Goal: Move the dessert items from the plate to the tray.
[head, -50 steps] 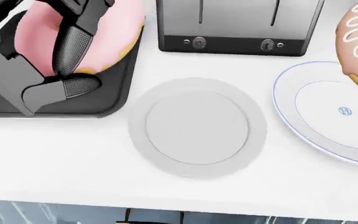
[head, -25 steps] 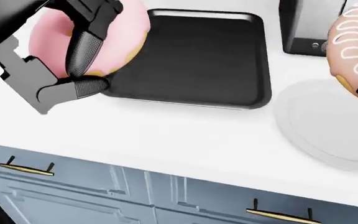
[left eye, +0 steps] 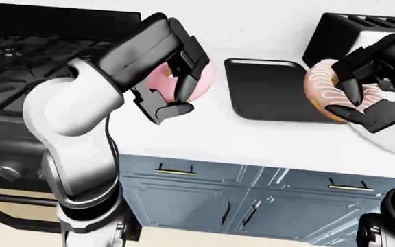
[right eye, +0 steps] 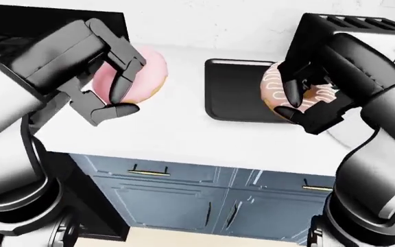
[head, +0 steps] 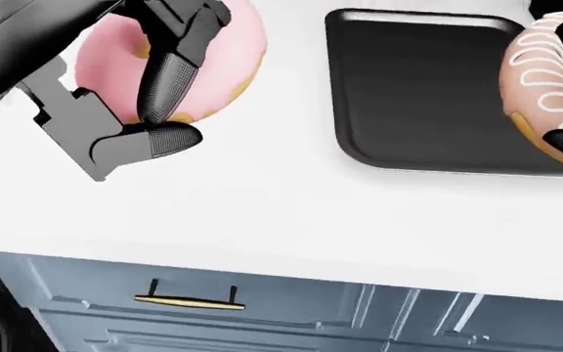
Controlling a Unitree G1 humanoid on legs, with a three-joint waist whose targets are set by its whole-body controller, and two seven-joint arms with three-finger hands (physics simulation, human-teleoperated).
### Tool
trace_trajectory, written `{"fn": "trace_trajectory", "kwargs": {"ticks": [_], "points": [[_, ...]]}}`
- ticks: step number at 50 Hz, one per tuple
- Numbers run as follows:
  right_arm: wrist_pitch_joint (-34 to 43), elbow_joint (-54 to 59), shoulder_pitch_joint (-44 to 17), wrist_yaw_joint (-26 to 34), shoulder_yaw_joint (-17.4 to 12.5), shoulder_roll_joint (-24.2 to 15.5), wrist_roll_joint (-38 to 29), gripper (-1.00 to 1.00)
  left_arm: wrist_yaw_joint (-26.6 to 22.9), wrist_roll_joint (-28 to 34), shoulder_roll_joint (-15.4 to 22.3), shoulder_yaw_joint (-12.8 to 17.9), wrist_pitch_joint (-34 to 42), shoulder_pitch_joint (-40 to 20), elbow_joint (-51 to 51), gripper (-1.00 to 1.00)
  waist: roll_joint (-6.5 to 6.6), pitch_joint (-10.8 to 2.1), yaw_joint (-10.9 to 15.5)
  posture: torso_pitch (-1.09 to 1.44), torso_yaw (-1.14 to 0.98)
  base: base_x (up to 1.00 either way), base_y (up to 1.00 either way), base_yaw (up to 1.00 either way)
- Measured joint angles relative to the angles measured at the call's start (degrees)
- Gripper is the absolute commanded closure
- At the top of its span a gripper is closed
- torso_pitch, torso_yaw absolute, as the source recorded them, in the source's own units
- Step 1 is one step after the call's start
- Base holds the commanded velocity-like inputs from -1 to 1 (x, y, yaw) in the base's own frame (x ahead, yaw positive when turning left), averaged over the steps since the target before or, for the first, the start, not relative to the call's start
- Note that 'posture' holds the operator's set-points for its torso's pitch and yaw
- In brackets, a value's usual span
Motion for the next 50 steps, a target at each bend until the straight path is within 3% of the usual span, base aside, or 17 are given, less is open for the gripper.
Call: {"fn": "trace_trajectory", "kwargs": {"ticks": [2, 3, 8, 12, 22, 24, 26, 27, 28, 31, 34, 37, 41, 46, 49, 50], "points": [[0.2, -0.5, -1.6, -0.9, 0.8, -0.3, 0.8, 1.0, 0.3, 0.7, 0.0, 1.1, -0.1, -0.9, -0.7, 1.0, 2.1, -0.3, 1.1, 0.0, 0.0, 0.17, -0.61, 0.0], [0.3, -0.9, -1.6, -1.3, 1.2, 0.1, 1.1, 1.0, 0.5, 1.2, -0.1, 1.6, -0.1, -1.1, -0.5, 1.0, 2.38, -0.14, 1.5, 0.0, 0.0, 0.2, -0.77, 0.0], [1.5, 0.2, -0.7, -1.7, 1.9, -0.2, 2.6, 1.0, 0.3, 2.4, -1.2, 0.8, 0.2, -0.7, 0.4, 1.0, 0.65, -2.74, 3.0, 0.0, 0.0, 0.03, -0.98, 0.0], [1.7, -0.4, -0.3, -2.6, 1.2, -0.5, 2.6, 1.0, 0.3, 2.3, -1.4, 1.0, -0.5, 0.0, 0.5, 1.0, -0.17, -2.75, 3.7, 0.0, 0.0, 0.0, -1.0, 0.0], [2.5, -0.6, 0.3, -2.7, 1.9, -0.5, 3.0, 1.0, 0.6, 2.6, -1.8, 1.2, -1.2, 0.6, 1.3, 1.0, -0.04, -2.29, 4.1, 0.0, 0.0, -0.11, -1.0, 0.0], [2.8, -0.4, 0.1, -2.5, 2.1, -0.5, 2.9, 1.0, 0.7, 2.5, -1.9, 1.1, -1.2, 0.7, 1.5, 1.0, -1.25, -1.66, 4.5, 0.0, 0.0, 0.0, -0.36, 0.0], [2.5, -1.2, -1.0, -2.6, 1.4, -1.1, 3.2, 1.0, 0.8, 2.5, -1.9, 1.2, -1.2, -0.2, 1.1, 1.0, -4.65, 0.28, 4.7, 0.0, 0.0, 0.0, 0.0, 0.0], [2.2, -1.5, -1.1, -2.8, 0.8, -1.5, 3.4, 1.0, 1.0, 2.4, -2.1, 1.0, -1.4, -0.6, 0.8, 1.0, -6.84, 0.31, 4.0, 0.0, 0.0, 0.0, 0.0, 0.0], [2.0, -1.4, -0.6, -3.0, 0.2, -1.6, 3.4, 1.0, 1.1, 2.3, -2.8, 0.5, -1.7, 0.2, 0.2, 1.0, -6.29, 0.83, 3.3, 0.0, 0.0, 0.0, 0.0, 0.0], [2.5, 0.8, 0.2, -2.7, 0.5, -2.1, 3.3, 1.0, 0.3, 1.3, -3.0, -1.5, -2.1, 1.5, 2.4, 1.0, -4.74, -0.16, 2.0, 0.0, 0.0, 0.31, 0.11, 0.0], [2.3, 0.7, -0.6, -2.8, 1.1, -2.3, 3.2, 1.0, 0.5, 1.0, -2.6, -0.6, -2.2, 1.2, 3.4, 1.0, -2.89, 0.54, 2.0, 0.0, 0.0, 0.93, 0.36, 0.0], [1.7, -0.3, -1.6, -3.1, 0.8, -2.4, 3.0, 1.0, 1.7, 0.9, -2.3, 0.6, -2.9, 0.3, 2.2, 1.0, -0.85, -0.75, 2.3, 0.0, 0.0, 0.98, 0.35, 0.0], [1.2, 0.0, -1.4, -3.4, 0.7, -2.0, 2.9, 1.0, 2.8, 0.4, -2.1, 0.5, -3.9, 0.5, 2.5, 1.0, -0.38, -2.13, 2.2, 0.0, 0.0, 0.96, 0.27, 0.0], [1.0, 0.0, -1.1, -3.2, 0.5, -2.0, 3.0, 1.0, 2.7, -0.2, -2.0, 0.1, -4.0, 0.7, 3.1, 1.0, 0.49, -1.01, 0.9, 0.0, 0.0, 0.69, 0.06, 0.0], [1.3, -0.6, -1.9, -3.1, 0.0, -2.2, 3.3, 1.0, 2.8, 0.0, -1.6, 0.7, -3.7, -0.1, 2.8, 1.0, 1.78, -2.92, 1.4, 0.0, 0.0, 0.0, -0.06, -0.5], [1.4, -0.7, -1.7, -3.2, 0.8, -1.4, 3.7, 1.0, 2.9, 0.3, -1.3, 1.5, -3.5, 0.6, 2.7, 1.0, 1.34, -2.85, 2.1, 0.0, 0.0, 0.0, 0.0, -1.0]]}}
